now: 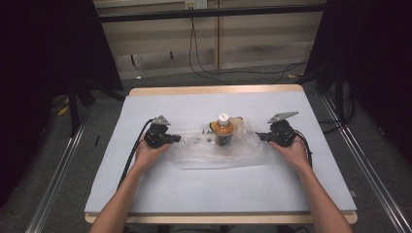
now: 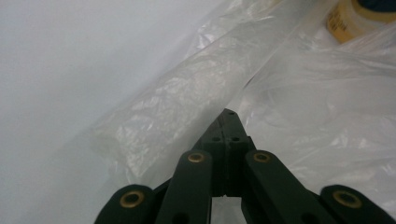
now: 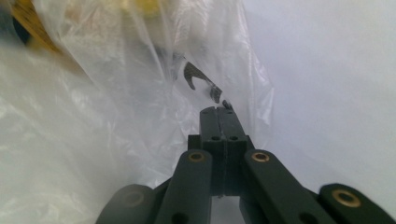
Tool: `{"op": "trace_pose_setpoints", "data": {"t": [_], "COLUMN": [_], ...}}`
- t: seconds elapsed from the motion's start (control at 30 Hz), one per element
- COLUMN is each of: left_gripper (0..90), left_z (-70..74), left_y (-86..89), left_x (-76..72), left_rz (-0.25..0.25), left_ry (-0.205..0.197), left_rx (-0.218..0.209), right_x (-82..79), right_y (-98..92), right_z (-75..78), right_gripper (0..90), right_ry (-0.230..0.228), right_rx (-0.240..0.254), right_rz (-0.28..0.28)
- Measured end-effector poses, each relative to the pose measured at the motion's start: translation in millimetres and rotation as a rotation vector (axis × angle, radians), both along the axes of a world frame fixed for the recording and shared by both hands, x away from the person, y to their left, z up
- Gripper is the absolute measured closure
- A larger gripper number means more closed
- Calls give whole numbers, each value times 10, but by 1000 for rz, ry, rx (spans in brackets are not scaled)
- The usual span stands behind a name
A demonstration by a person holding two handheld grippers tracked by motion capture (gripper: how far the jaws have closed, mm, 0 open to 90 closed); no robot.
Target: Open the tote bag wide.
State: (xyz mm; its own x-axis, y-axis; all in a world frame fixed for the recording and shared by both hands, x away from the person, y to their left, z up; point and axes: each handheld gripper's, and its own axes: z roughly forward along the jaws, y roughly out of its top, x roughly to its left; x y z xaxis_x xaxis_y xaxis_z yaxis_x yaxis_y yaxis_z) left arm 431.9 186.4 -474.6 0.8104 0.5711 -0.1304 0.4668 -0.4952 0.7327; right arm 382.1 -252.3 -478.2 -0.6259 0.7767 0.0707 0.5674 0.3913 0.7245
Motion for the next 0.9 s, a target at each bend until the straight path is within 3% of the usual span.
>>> {"op": "trace_pose_setpoints", "data": {"t": [0.03,0.07,0.23,0.4,0.47,0.67,0.7,0.77,0.9], "left_gripper": [900,900,900,900,900,900,900,900,900], "left_z": [28,98,358,524,509,450,422,364,272], "left_y": [-4,-20,-113,-311,-452,-847,-903,-981,-1077], "left_x": [-5,-15,-35,-98,-130,-222,-231,-244,-256], "left_rz": [-2,-3,-27,-99,-130,-206,-205,-230,-234], "left_ry": [-8,-23,-72,-64,-62,-43,-33,-14,8], "left_rx": [-19,-18,-50,-66,-70,10,28,63,55], "right_x": [-5,-10,-4,62,107,325,352,364,300], "right_y": [-5,3,90,178,251,438,472,610,711], "right_z": [49,84,322,497,530,520,505,448,339], "right_gripper": [900,900,900,900,900,900,900,900,900], "right_ry": [-14,-24,-59,-78,-72,-47,-31,24,73], "right_rx": [48,62,93,135,135,110,113,71,29], "right_rz": [12,17,56,82,101,120,143,236,296]}}
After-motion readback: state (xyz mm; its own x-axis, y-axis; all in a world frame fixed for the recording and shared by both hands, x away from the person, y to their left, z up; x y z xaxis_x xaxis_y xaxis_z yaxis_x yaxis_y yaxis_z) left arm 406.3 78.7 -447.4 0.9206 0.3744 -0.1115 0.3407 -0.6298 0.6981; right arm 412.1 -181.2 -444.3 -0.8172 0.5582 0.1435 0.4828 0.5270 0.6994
